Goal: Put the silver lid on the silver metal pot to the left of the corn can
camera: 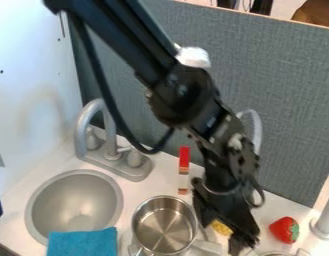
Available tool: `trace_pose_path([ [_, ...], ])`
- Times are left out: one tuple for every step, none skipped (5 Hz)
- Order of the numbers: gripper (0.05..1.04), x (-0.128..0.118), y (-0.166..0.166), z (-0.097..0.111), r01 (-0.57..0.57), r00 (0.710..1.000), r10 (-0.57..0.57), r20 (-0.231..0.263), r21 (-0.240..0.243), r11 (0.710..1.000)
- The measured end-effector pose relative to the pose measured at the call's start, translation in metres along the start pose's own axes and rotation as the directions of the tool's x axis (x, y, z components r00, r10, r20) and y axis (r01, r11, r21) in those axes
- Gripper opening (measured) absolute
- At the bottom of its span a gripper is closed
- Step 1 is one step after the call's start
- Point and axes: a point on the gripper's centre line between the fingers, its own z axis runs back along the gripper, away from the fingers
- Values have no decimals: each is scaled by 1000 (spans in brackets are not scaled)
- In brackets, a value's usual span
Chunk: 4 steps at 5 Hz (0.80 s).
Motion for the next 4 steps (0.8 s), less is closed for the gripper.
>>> trace_pose_path([
  [1000,7,-7,-14,26,1000,-26,1,17,999],
  [1000,13,-17,-27,76,997,-76,4,51,996],
  [1000,20,-29,-30,102,994,-103,22,45,994],
  [1000,27,-42,-36,136,990,-137,22,37,990],
])
